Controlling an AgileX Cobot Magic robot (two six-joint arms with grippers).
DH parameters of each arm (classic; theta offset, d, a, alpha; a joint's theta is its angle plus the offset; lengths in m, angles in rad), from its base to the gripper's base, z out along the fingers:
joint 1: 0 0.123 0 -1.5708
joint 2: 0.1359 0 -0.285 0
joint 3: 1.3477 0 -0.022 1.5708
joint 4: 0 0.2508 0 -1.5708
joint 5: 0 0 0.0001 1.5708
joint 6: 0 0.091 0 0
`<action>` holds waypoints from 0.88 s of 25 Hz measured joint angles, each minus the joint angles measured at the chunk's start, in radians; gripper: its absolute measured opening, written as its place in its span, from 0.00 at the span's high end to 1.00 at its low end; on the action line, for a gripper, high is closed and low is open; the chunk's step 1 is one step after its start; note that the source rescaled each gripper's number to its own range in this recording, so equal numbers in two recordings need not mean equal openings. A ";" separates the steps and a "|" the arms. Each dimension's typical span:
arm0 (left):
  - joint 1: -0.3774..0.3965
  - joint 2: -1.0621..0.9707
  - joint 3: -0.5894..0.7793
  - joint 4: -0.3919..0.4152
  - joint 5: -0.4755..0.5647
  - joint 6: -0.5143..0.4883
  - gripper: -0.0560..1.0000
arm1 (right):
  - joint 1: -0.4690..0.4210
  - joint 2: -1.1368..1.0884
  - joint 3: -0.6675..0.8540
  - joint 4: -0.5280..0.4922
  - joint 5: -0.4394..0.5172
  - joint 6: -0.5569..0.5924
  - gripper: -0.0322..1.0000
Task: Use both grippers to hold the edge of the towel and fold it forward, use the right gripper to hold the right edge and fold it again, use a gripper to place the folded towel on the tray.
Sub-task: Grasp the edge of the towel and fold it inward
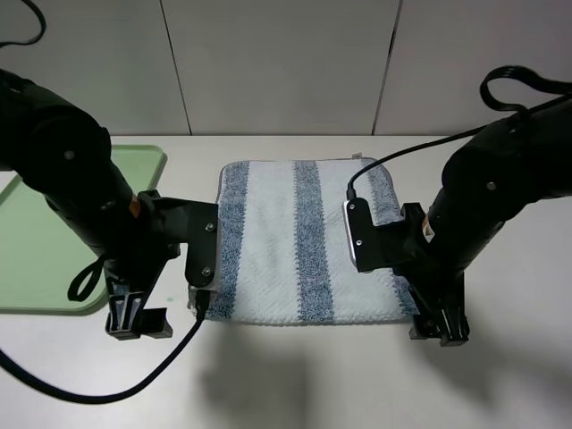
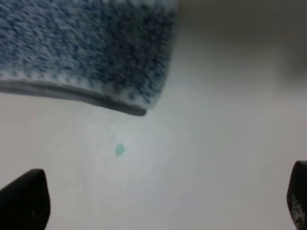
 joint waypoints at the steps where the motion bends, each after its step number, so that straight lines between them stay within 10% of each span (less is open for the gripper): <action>1: 0.000 0.000 0.000 0.000 -0.006 0.000 0.00 | 0.000 0.012 0.000 -0.007 -0.008 0.000 0.00; 22: 0.000 0.001 0.000 -0.089 -0.069 0.121 0.02 | 0.000 0.185 -0.004 -0.044 -0.091 -0.006 0.00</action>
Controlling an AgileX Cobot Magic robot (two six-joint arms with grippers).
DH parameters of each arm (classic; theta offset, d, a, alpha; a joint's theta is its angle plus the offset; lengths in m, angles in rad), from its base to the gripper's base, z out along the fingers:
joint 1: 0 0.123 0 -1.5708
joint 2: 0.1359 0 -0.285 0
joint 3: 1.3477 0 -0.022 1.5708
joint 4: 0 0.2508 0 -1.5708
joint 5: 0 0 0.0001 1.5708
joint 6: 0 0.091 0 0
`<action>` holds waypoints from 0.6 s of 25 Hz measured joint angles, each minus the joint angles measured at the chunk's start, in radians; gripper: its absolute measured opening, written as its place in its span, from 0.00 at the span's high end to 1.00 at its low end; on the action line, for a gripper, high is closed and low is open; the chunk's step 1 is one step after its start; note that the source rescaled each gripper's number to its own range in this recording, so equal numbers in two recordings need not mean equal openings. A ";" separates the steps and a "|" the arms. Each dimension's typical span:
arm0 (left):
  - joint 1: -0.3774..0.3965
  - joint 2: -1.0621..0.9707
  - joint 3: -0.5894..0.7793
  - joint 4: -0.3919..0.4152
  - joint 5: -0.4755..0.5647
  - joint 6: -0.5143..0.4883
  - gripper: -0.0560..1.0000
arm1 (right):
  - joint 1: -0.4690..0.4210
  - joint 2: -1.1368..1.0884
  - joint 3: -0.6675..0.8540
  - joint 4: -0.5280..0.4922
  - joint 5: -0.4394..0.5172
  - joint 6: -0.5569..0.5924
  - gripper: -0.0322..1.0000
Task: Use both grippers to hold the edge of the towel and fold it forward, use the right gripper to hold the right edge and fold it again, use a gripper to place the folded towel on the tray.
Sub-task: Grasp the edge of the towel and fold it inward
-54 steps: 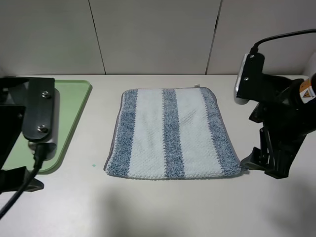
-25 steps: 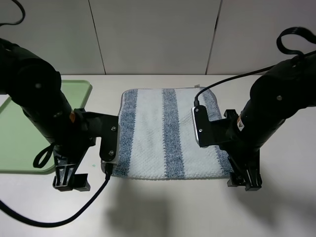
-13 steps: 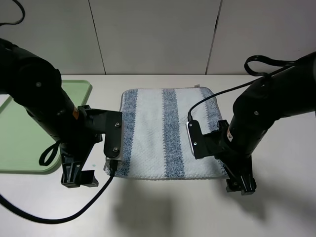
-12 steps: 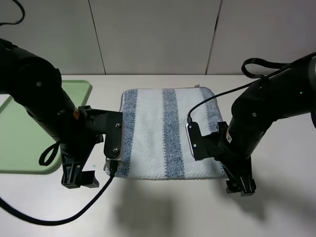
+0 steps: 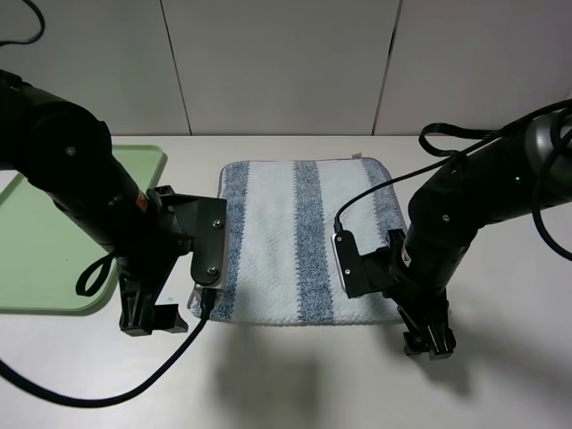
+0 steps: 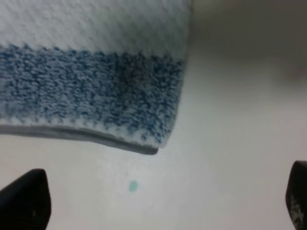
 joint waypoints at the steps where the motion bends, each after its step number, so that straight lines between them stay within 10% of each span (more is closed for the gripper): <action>1: 0.000 0.000 0.000 -0.005 -0.004 0.008 0.02 | 0.000 0.000 0.000 0.000 -0.001 0.000 0.00; 15: -0.034 0.168 -0.106 -0.011 -0.024 0.034 0.03 | 0.000 0.000 0.000 0.021 -0.007 -0.004 0.00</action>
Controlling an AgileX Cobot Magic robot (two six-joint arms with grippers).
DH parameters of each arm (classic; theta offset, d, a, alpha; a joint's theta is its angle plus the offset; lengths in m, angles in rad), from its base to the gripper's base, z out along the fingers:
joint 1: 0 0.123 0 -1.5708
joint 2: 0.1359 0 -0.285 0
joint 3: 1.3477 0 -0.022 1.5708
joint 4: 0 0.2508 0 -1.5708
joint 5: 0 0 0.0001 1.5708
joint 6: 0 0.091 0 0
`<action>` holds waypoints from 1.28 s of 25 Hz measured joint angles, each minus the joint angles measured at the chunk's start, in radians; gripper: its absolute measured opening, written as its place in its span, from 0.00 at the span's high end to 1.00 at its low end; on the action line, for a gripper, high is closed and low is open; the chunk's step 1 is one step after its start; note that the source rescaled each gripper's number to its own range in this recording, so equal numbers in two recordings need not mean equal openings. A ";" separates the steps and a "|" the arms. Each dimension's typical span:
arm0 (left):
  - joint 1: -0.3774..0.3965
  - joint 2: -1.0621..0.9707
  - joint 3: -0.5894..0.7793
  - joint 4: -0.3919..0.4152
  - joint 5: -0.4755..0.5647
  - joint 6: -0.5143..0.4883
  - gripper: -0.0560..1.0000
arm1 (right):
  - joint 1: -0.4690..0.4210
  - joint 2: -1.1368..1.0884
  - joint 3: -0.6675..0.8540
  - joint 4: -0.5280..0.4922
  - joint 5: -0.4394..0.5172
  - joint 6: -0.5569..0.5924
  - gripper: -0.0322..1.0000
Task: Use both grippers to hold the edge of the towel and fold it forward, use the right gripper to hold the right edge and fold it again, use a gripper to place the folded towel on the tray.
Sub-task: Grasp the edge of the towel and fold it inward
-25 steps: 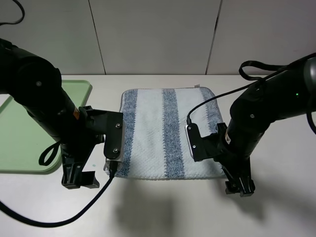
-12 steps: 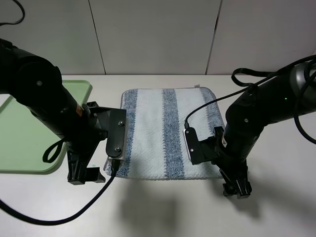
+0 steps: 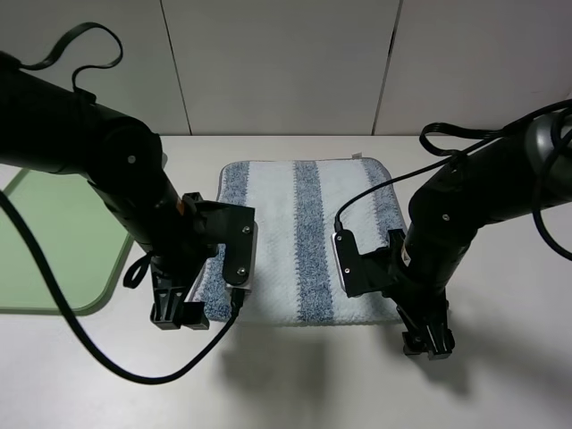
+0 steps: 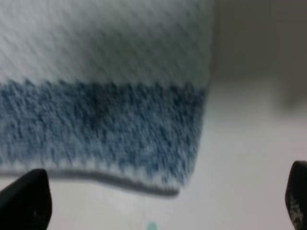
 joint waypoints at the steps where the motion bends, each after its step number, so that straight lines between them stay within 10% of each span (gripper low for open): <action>1: -0.015 0.013 -0.010 0.000 0.000 0.000 0.03 | 0.000 0.000 0.000 0.003 -0.001 0.000 0.00; 26: -0.099 0.205 -0.047 0.056 -0.004 -0.025 0.04 | 0.000 0.000 0.000 0.063 -0.036 0.000 0.00; 32: -0.099 0.207 -0.049 0.066 -0.028 -0.027 0.23 | 0.000 0.000 0.000 0.066 -0.037 0.000 0.00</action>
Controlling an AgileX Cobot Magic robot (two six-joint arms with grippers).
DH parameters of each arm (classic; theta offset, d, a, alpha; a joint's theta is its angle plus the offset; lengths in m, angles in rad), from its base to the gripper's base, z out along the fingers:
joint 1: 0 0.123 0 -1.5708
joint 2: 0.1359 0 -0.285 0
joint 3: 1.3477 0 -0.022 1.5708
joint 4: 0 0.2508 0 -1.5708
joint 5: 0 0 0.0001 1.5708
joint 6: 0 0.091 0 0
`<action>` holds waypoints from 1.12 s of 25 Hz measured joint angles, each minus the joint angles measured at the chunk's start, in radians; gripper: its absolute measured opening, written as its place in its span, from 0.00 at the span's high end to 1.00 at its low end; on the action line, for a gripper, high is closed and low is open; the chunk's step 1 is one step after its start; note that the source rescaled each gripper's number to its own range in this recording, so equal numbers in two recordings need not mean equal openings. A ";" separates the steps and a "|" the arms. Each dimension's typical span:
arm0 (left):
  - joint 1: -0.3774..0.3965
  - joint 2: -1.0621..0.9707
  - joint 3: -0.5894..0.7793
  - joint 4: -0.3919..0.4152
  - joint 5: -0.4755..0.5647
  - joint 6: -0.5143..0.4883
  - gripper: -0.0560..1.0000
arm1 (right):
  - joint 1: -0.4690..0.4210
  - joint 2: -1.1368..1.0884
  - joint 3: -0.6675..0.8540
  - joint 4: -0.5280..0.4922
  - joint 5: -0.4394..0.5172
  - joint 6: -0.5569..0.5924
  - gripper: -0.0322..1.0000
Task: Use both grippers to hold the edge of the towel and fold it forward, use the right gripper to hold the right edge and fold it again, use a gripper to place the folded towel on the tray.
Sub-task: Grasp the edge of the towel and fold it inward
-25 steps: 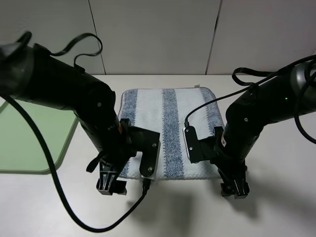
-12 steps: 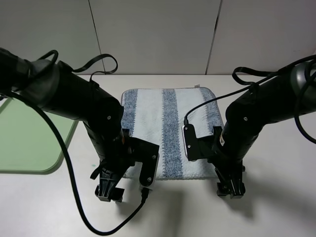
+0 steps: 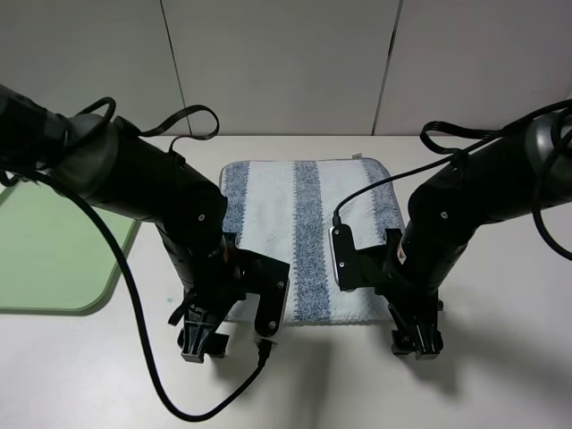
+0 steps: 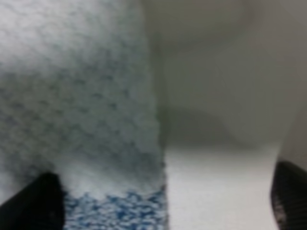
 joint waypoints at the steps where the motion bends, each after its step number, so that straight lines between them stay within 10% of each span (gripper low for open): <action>1: 0.000 0.001 -0.002 0.000 -0.002 0.000 0.28 | 0.000 0.000 0.000 0.001 0.000 0.000 0.00; 6: 0.000 0.002 -0.005 0.000 -0.018 0.000 0.54 | 0.000 0.000 0.000 0.008 -0.001 0.000 0.08; 16: 0.000 0.003 -0.006 0.007 -0.035 0.000 0.93 | 0.000 0.005 -0.002 -0.001 -0.072 0.002 0.93; 28: 0.000 0.003 -0.006 0.007 -0.035 0.000 0.94 | 0.000 0.007 -0.003 -0.007 -0.075 0.003 0.97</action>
